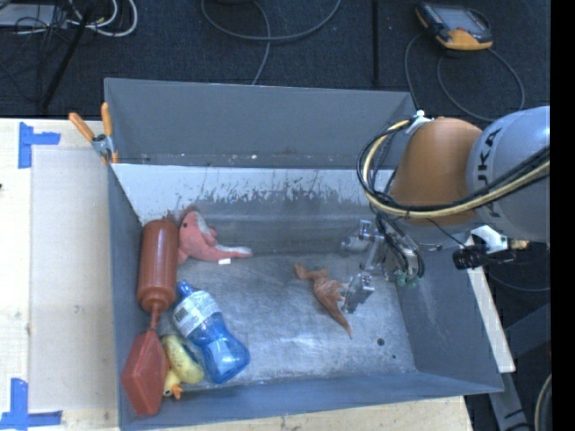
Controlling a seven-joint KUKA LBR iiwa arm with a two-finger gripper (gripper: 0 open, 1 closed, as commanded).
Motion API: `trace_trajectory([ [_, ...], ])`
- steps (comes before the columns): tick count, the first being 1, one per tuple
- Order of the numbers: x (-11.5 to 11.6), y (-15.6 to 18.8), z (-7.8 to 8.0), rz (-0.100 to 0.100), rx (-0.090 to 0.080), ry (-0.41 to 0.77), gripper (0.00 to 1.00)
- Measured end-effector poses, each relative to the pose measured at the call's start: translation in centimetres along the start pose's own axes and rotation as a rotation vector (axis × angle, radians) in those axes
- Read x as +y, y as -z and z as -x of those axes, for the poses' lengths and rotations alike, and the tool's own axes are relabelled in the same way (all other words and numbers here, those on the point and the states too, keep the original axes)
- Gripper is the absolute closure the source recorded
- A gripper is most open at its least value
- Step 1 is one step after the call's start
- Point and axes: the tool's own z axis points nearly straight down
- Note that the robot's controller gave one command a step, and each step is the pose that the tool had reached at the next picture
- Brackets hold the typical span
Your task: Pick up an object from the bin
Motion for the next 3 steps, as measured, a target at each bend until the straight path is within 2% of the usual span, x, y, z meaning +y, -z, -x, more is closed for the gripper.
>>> trace_trajectory([
  [1,0.2,-5.3,-1.2,0.001,-0.004,-0.1,0.0],
  [2,0.2,-6.8,0.1,0.008,-0.042,-0.135,1.0],
  [3,0.2,-6.7,0.0,0.008,-0.042,-0.139,1.0],
])
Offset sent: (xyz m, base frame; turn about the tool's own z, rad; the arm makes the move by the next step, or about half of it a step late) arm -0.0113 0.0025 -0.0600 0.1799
